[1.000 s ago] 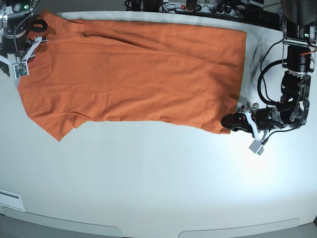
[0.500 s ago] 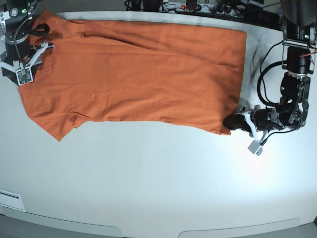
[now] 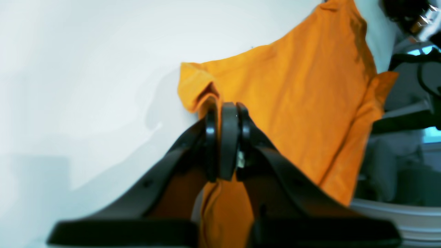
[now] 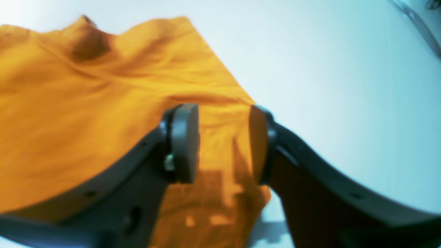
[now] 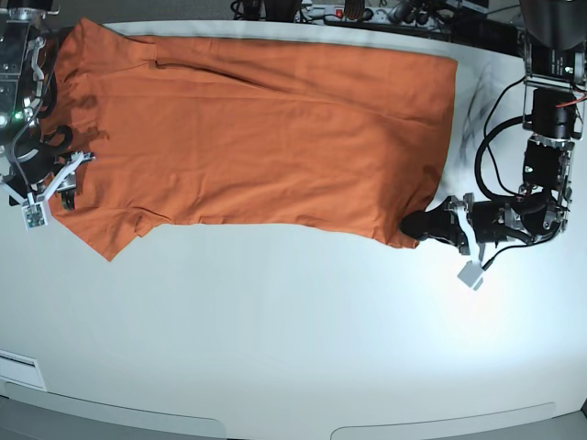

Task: Fold the T-shirt properly
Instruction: 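Move the right gripper to the collar corner and grasp both opposite corners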

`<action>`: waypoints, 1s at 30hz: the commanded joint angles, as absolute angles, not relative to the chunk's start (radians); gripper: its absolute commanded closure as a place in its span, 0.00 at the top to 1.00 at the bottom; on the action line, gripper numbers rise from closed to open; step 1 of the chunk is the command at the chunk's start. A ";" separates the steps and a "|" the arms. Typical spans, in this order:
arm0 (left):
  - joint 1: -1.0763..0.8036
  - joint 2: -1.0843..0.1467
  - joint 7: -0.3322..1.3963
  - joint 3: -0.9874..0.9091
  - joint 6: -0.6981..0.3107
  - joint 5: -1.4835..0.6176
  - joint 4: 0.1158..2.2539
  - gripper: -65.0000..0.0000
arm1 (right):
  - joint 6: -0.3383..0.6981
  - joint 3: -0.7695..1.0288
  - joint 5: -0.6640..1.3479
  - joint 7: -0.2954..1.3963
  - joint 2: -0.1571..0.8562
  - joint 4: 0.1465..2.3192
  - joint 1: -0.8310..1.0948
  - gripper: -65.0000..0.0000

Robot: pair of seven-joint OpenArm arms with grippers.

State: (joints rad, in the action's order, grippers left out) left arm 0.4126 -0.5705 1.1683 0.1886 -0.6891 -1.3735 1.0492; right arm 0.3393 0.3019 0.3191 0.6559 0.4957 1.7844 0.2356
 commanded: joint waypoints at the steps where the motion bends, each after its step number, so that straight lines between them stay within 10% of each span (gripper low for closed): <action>1: 0.439 -0.587 1.161 0.181 -0.698 -1.399 1.063 0.00 | 0.349 0.310 0.341 0.632 0.517 1.760 0.188 0.50; 16: 0.439 -0.588 1.161 0.181 -0.698 -1.396 1.063 0.00 | 0.518 0.310 0.527 0.702 0.542 0.960 -0.284 0.51; 30: 0.439 -0.587 1.161 0.181 -0.698 -1.397 1.063 0.00 | 0.698 0.307 0.875 0.955 0.592 0.935 -0.236 0.50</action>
State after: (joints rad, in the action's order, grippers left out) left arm 0.4122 -0.5709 1.1713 0.1886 -0.6895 -1.3701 1.0492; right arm 0.6998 0.3096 0.8856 0.9283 0.5785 0.9283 -0.2298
